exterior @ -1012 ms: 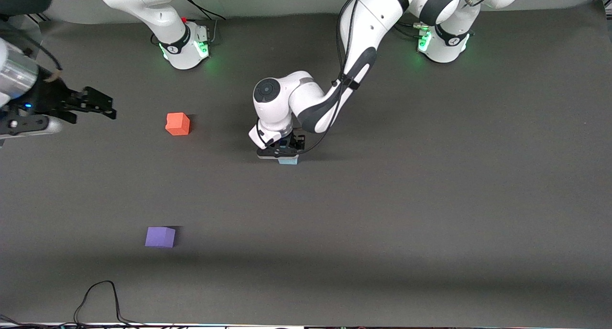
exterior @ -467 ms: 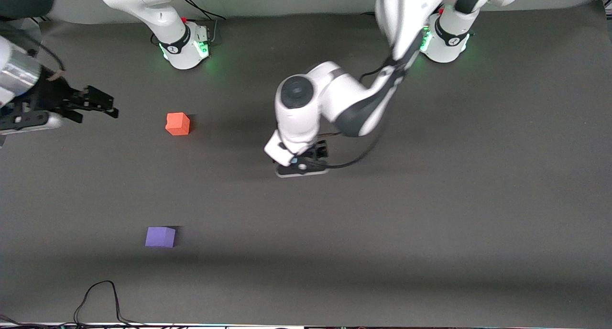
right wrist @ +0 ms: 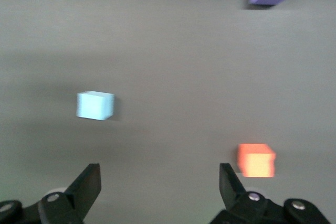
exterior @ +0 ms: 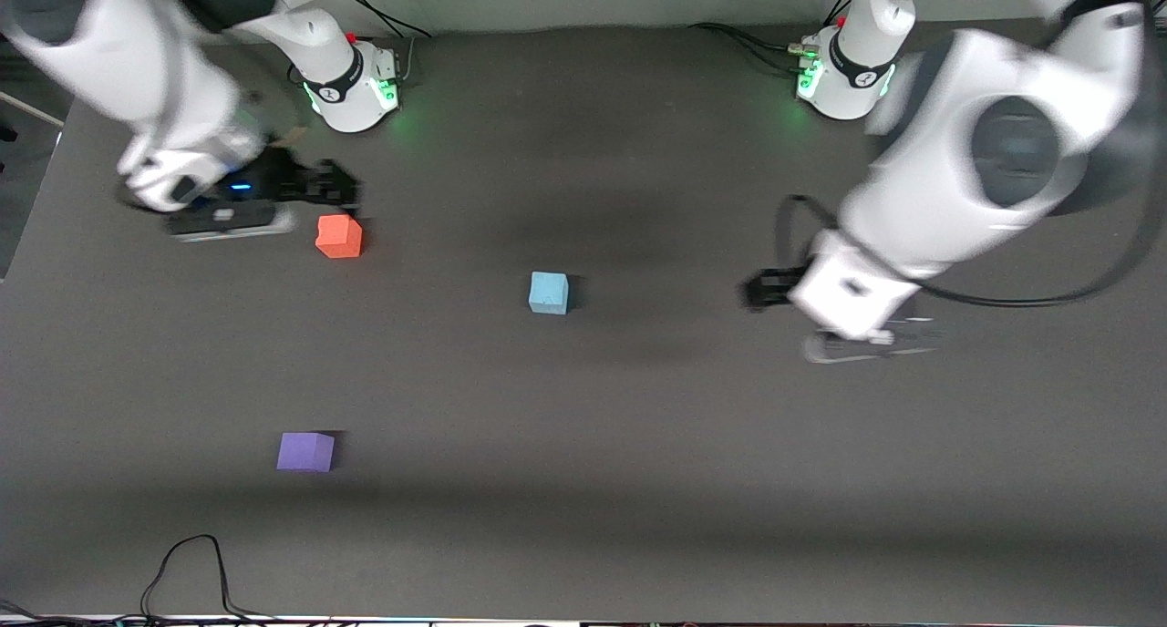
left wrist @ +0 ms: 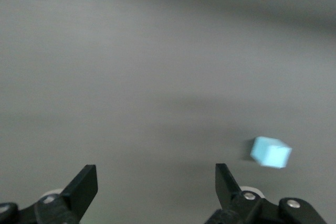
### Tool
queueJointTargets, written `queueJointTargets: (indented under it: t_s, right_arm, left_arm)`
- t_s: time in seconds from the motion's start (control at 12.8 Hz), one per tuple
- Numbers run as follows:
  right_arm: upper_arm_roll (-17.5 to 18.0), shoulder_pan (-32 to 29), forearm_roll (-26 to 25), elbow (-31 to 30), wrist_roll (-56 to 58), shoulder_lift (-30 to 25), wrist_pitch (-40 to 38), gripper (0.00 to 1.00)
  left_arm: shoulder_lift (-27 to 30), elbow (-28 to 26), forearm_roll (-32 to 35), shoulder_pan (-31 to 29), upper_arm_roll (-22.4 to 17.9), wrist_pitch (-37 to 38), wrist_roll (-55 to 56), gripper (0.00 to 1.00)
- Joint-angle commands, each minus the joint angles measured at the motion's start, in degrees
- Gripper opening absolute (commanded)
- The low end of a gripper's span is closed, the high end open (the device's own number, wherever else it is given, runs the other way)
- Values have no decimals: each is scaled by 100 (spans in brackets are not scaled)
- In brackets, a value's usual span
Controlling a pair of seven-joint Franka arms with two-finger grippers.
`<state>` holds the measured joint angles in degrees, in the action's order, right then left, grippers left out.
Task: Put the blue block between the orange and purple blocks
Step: 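Release the blue block while the right gripper reaches toward it, then lower the right gripper around the blue block and close it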
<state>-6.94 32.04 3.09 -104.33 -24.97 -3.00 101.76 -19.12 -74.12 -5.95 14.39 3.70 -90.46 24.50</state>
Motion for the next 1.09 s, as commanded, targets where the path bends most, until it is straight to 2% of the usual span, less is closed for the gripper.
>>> queueJointTargets:
  t_s: [0.0, 0.23, 0.39, 0.55, 0.7, 1.01]
  right_arm:
    - [-53, 976, -27, 1507, -1409, 1394, -86, 100]
    - [-62, 1515, 252, 2608, -1896, 2503, -86, 100]
    - [-62, 1525, 263, 2655, -1837, 2664, -59, 100]
    - [-62, 1551, 201, 2436, -1775, 2664, -42, 100]
    - [-62, 1682, 53, 1797, -1591, 2533, 351, 100]
    - [-79, 1920, -150, -399, -1547, 1804, 2265, 100]
  left_arm:
    - [794, -1129, 206, -803, 69, -111, -1136, 100]
    - [1199, -1640, 480, -1482, 60, -444, -2035, 100]
    - [1428, -1886, 639, -1737, 69, -630, -2342, 100]
    - [1560, -1914, 639, -1896, 69, -622, -2476, 100]
    - [1745, -1940, 700, -1923, 60, -569, -2485, 100]
    - [2061, -1993, 718, -1940, 60, -446, -2502, 100]
